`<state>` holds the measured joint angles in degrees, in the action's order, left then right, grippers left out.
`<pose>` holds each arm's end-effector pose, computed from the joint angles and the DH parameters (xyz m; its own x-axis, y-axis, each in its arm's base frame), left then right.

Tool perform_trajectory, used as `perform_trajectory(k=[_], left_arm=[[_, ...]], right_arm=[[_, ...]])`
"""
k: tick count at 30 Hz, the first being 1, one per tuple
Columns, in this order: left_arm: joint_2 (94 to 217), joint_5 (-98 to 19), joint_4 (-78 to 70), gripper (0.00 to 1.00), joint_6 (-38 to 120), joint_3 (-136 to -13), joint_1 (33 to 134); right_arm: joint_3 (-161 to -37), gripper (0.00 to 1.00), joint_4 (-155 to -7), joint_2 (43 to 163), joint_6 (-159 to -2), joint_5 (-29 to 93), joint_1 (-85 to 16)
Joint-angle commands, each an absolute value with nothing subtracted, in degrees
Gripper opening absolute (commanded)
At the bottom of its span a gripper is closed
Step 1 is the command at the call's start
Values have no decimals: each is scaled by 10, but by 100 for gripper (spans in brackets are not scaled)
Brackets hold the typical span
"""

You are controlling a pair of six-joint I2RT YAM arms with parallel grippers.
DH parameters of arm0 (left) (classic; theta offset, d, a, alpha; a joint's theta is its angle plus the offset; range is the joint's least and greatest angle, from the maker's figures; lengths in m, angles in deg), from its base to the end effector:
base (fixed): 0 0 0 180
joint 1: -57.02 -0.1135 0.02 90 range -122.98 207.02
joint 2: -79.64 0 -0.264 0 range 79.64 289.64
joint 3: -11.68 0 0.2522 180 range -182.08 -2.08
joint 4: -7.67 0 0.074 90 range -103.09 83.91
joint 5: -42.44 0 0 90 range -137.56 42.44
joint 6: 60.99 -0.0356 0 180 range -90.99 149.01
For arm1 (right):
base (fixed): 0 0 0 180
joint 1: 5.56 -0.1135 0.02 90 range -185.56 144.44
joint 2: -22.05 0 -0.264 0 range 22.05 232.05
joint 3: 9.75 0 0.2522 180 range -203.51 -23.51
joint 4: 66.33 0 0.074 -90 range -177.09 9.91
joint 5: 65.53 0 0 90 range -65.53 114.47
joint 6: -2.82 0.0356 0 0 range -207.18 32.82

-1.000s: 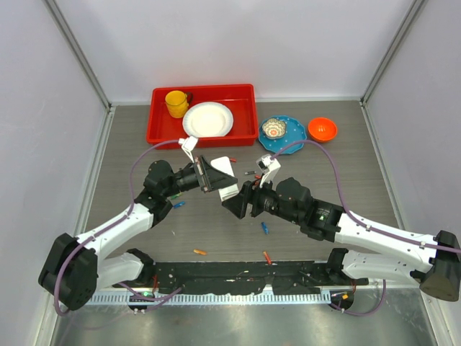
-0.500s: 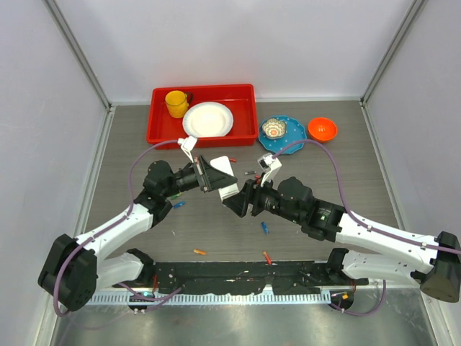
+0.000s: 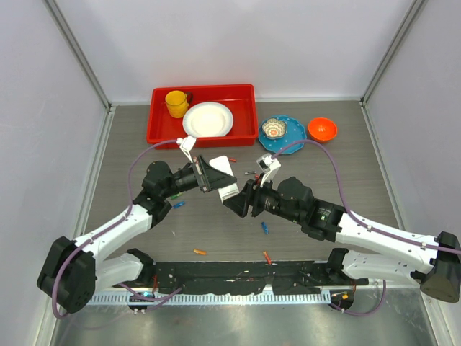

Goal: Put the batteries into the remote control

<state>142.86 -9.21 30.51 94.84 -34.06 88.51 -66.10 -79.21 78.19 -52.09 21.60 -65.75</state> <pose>0.1957 -0.1458 0.2830 -0.8217 -0.3357 -0.4605 0.4561 0.0972 -0.8846 0.1169 0.2004 0.3096 -0.5734 0.1541 -0.8046 -0.6265 0.5503 0.5519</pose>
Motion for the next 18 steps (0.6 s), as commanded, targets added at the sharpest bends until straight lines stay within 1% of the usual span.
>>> perform_trajectory(k=[1,9,12,16,18], left_arm=[[1405,-78,336,0,955,-351,884],[1402,-80,336,0,956,-351,884],[1399,-80,338,0,959,-352,883],[1396,-79,339,0,960,-356,883],[1395,-79,340,0,961,-356,883]], right_arm=[[-657,53,-797,778,-526,192,-646],[-654,49,-797,781,-522,193,-642],[-653,46,-797,781,-521,192,-640],[-652,38,-797,787,-520,194,-638],[-651,36,-797,786,-519,196,-637]])
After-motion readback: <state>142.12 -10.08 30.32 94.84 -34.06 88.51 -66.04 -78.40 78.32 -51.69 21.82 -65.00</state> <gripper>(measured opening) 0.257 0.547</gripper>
